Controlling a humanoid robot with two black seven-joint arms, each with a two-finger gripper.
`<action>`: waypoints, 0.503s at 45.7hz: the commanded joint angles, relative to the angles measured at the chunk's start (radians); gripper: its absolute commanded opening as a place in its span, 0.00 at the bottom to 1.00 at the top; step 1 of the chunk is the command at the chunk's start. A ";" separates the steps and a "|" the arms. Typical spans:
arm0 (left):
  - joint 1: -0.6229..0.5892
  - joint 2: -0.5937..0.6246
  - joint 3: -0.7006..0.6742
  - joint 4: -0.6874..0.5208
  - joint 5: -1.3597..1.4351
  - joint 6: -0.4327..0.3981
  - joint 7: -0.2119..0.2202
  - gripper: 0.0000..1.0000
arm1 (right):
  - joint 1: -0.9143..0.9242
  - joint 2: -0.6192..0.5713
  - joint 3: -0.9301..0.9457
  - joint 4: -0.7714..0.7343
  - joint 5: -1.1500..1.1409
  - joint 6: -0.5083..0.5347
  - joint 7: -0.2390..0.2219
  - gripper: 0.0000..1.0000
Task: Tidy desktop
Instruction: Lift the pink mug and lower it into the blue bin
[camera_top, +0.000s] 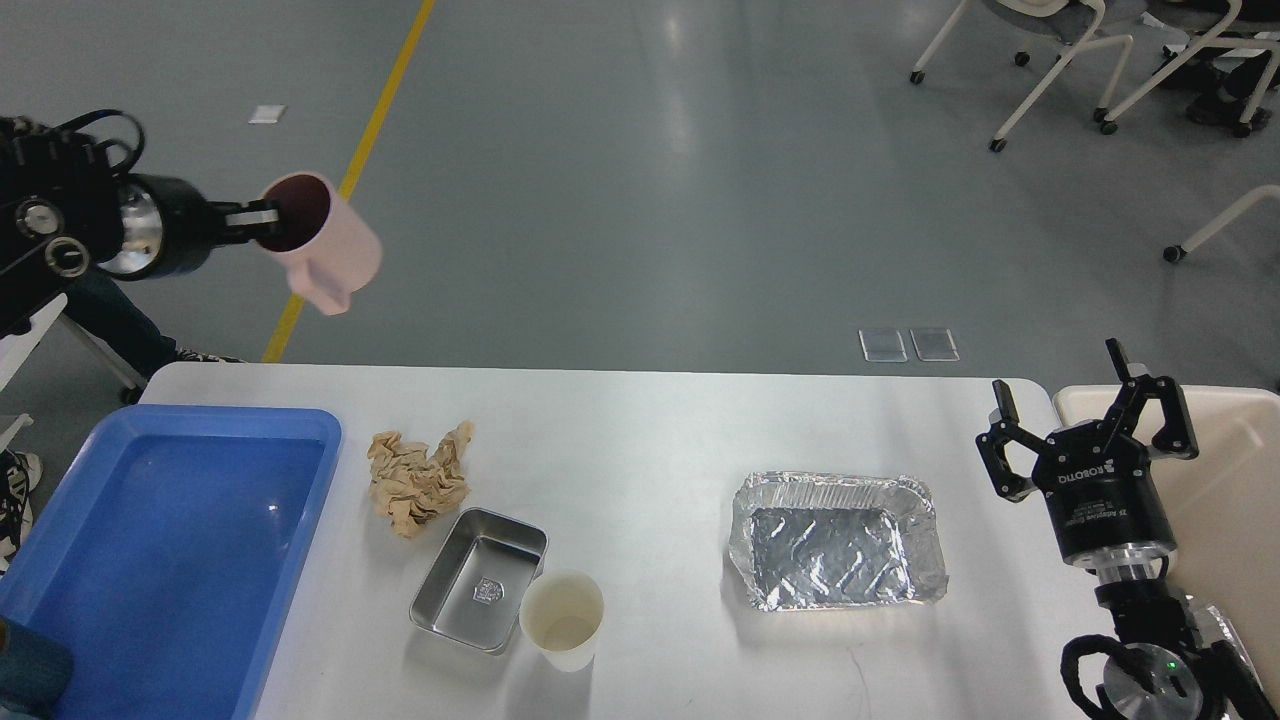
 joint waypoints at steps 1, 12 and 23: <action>0.133 0.125 -0.016 -0.002 0.000 0.021 -0.020 0.00 | 0.001 0.003 -0.002 0.000 0.000 0.000 0.000 1.00; 0.368 0.189 -0.048 -0.005 -0.002 0.125 -0.096 0.00 | 0.004 0.003 -0.007 -0.001 0.000 0.000 0.000 1.00; 0.524 0.181 -0.051 -0.126 0.001 0.200 -0.099 0.00 | 0.004 0.003 -0.008 -0.001 0.000 -0.001 0.000 1.00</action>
